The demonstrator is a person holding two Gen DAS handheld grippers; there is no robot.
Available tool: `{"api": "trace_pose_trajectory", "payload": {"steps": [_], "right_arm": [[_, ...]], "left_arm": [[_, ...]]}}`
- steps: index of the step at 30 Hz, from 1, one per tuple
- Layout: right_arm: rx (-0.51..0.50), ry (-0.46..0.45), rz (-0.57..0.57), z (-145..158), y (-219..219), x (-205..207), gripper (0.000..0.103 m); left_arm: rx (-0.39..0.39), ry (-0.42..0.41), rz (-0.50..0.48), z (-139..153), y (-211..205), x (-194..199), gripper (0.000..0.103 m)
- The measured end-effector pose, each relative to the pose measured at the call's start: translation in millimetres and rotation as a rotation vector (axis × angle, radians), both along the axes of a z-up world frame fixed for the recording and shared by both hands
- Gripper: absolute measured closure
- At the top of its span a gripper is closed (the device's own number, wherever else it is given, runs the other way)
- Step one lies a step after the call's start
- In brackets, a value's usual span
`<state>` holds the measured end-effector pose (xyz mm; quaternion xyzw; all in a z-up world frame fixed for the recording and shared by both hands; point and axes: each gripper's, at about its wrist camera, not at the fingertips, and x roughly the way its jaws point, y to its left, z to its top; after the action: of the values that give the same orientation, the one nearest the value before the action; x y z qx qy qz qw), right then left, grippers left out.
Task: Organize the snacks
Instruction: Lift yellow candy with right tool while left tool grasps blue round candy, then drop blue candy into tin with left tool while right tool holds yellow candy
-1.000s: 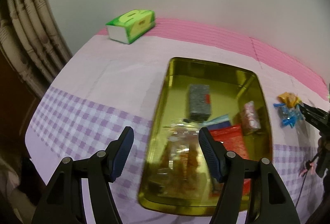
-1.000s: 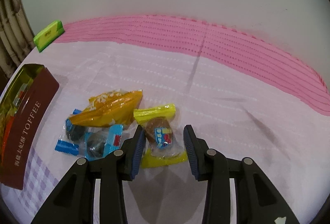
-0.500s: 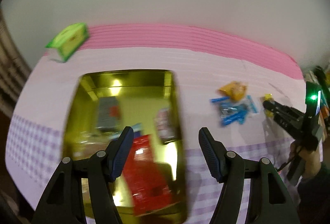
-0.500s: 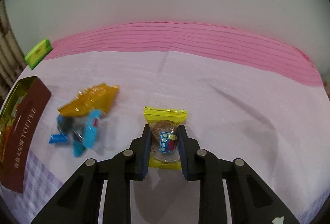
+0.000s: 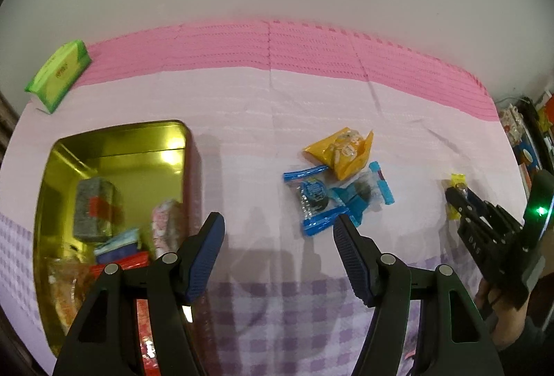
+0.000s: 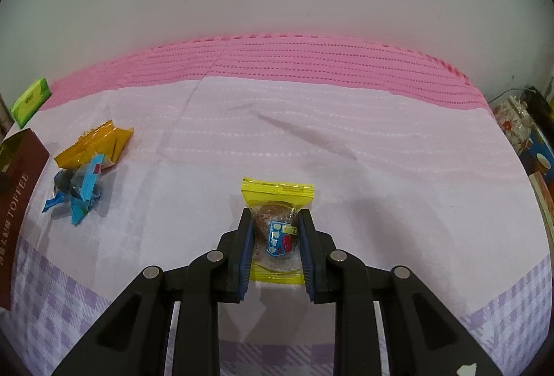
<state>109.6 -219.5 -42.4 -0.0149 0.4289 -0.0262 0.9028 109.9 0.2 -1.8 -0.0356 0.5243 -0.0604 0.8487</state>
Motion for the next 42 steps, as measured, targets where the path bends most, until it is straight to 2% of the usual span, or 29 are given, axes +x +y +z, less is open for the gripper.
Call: {"api": "trace_pose_trajectory", "payload": {"steps": [6,13,17,20,27,28,30,42], "right_arm": [[0.017,0.000,0.001,0,-4,-3,0.079],[0.032,-0.001,0.005,-1,-11,-2,0.078],[0.036,-0.002,0.005,-2,-12,-2,0.077],[0.039,-0.002,0.006,-2,-12,-1,0.077],[0.044,-0.002,0.008,-2,-12,-1,0.077],[0.044,-0.002,0.008,-2,-12,-1,0.077],[0.044,-0.002,0.008,-3,-12,-1,0.077],[0.044,-0.002,0.007,-3,-11,-1,0.077]], "left_arm": [[-0.041,0.032,-0.005,-10,-6,13,0.038],[-0.054,0.056,-0.015,-21,-18,29,0.042],[-0.059,0.077,-0.001,-29,-20,37,0.047],[-0.048,0.084,-0.001,-35,-22,42,0.057],[-0.026,0.094,-0.022,-47,-32,53,0.064],[-0.023,0.090,-0.020,-48,-33,53,0.065],[-0.013,0.084,-0.027,-48,-33,52,0.074],[0.008,0.075,-0.047,-39,-22,19,0.075]]}}
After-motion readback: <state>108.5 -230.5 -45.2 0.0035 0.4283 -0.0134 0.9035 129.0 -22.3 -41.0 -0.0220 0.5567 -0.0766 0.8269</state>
